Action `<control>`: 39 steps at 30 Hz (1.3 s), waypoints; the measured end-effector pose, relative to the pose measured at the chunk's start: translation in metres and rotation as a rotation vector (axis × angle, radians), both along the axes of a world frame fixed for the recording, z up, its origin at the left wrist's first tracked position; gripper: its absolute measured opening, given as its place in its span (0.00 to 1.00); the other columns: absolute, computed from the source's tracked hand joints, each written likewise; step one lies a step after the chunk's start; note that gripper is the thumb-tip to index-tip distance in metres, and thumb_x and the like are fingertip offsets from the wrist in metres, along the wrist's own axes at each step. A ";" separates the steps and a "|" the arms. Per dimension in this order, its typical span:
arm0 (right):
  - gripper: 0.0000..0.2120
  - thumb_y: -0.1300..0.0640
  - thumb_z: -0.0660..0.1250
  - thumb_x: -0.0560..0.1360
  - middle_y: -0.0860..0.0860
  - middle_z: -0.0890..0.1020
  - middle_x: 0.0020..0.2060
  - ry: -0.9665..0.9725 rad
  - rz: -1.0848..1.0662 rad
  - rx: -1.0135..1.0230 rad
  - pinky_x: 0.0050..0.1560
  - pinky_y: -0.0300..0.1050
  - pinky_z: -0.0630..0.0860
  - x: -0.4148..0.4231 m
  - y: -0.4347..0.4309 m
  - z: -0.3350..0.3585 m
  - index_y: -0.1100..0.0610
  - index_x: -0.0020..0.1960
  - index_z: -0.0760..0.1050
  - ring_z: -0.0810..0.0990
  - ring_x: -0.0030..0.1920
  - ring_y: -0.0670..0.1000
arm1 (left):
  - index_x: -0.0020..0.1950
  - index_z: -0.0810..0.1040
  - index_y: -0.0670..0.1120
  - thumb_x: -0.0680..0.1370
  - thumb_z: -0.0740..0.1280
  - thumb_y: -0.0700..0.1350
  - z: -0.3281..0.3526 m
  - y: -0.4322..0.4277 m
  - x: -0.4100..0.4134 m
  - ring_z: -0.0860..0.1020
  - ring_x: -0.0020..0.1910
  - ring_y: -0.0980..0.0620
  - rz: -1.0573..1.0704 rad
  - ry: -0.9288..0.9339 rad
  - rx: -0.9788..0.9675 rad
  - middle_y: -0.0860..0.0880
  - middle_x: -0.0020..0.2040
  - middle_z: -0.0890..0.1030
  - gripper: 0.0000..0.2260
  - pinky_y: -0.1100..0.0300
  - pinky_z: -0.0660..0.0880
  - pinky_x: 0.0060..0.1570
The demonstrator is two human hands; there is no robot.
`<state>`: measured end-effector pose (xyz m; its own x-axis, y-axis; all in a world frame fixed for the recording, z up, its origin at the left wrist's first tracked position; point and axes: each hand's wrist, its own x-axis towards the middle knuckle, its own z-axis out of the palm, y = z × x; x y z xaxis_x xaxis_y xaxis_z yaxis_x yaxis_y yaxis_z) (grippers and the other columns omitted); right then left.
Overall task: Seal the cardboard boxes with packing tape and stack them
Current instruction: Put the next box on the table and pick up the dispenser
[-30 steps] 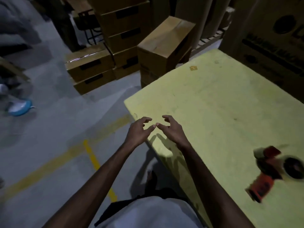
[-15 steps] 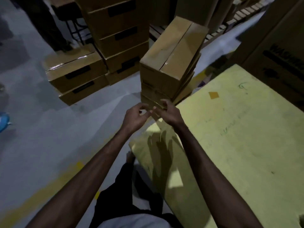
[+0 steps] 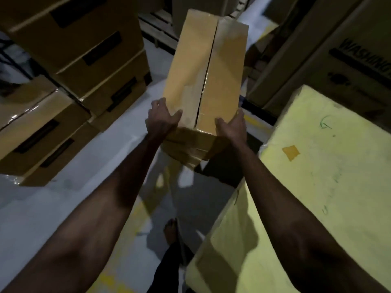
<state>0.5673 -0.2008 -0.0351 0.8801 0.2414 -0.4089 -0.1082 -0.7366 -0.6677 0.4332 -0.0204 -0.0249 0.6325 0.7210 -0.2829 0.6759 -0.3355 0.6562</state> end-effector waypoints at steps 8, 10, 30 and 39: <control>0.50 0.38 0.82 0.63 0.51 0.77 0.69 0.297 -0.158 0.162 0.68 0.61 0.74 0.024 0.003 -0.022 0.46 0.79 0.63 0.75 0.67 0.57 | 0.75 0.69 0.48 0.68 0.83 0.53 -0.022 0.036 0.009 0.77 0.60 0.51 0.106 -0.182 -0.512 0.51 0.64 0.76 0.40 0.69 0.80 0.41; 0.50 0.37 0.82 0.63 0.50 0.77 0.68 0.293 -0.125 0.181 0.69 0.60 0.74 0.020 0.000 -0.019 0.43 0.79 0.63 0.75 0.67 0.56 | 0.76 0.70 0.49 0.69 0.83 0.49 -0.016 0.036 0.006 0.76 0.62 0.51 0.114 -0.203 -0.476 0.51 0.65 0.77 0.39 0.69 0.77 0.40; 0.34 0.30 0.72 0.71 0.39 0.77 0.57 -0.255 0.047 0.392 0.65 0.52 0.75 -0.064 -0.175 0.234 0.37 0.73 0.69 0.76 0.60 0.46 | 0.78 0.66 0.60 0.66 0.84 0.52 0.205 -0.182 -0.098 0.78 0.61 0.53 0.251 -0.628 -0.357 0.59 0.63 0.78 0.44 0.51 0.80 0.52; 0.42 0.21 0.66 0.67 0.43 0.77 0.67 -0.373 -0.106 0.367 0.66 0.60 0.77 -0.120 -0.442 0.279 0.34 0.76 0.63 0.77 0.65 0.52 | 0.78 0.65 0.63 0.62 0.84 0.57 0.232 -0.434 -0.125 0.78 0.63 0.51 0.132 -0.667 -0.393 0.58 0.66 0.79 0.48 0.40 0.79 0.62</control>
<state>0.4469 -0.6424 0.2442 0.9770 0.2111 0.0313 0.1246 -0.4450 -0.8868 0.3079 -0.4548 0.2073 0.6746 0.7277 -0.1237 0.1160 0.0610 0.9914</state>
